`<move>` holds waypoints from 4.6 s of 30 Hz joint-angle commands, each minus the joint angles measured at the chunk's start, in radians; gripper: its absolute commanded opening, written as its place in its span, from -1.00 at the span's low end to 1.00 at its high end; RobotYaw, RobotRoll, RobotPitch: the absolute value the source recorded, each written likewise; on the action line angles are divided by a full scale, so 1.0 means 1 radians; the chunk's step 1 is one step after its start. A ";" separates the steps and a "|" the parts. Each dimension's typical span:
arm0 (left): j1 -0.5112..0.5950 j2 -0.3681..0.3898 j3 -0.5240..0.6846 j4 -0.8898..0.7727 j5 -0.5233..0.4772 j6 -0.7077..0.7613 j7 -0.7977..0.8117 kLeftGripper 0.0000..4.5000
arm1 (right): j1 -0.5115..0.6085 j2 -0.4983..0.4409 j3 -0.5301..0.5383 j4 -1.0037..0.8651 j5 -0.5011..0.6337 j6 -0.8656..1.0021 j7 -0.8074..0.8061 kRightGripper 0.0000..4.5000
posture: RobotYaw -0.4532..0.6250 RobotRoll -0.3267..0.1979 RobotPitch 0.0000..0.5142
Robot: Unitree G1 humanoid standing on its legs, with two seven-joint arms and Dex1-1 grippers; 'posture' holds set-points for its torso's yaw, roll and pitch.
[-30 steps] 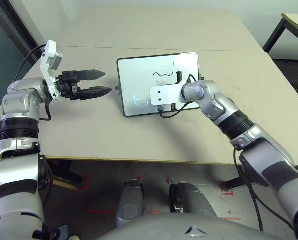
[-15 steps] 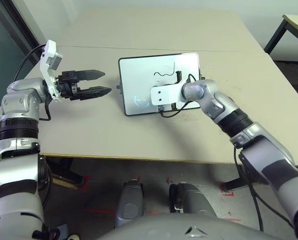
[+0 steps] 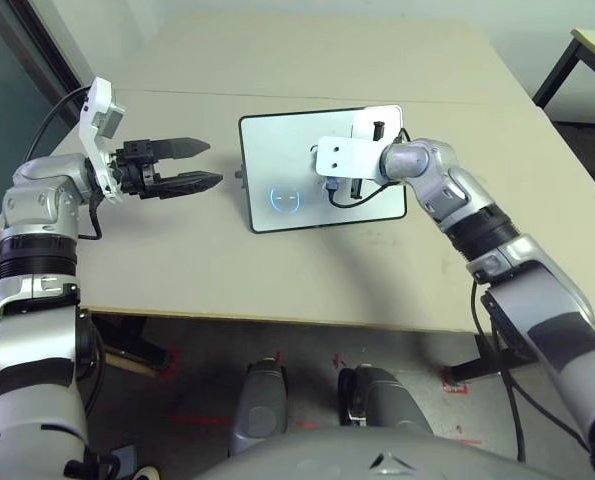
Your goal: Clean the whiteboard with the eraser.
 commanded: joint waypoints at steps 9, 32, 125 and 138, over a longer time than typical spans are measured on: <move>-0.023 -0.011 -0.016 0.028 0.019 -0.014 -0.010 1.00 | -0.028 -0.193 -0.055 0.128 -0.046 -0.047 -0.099 -0.85 | 0.37 0.25 -0.72; -0.012 -0.006 -0.008 0.012 0.016 -0.012 -0.011 1.00 | -0.165 -0.030 0.054 0.412 -0.153 -0.230 -0.225 -0.85 | 0.41 0.25 -0.77; -0.036 -0.026 -0.009 0.037 0.026 -0.020 -0.010 1.00 | -0.130 -0.031 0.063 0.311 -0.165 -0.199 -0.154 -0.85 | 0.37 0.25 -0.78; -0.025 -0.026 -0.004 0.020 0.020 -0.010 -0.006 1.00 | -0.147 0.017 0.068 0.327 -0.168 -0.207 -0.147 -0.85 | 0.40 0.25 -0.76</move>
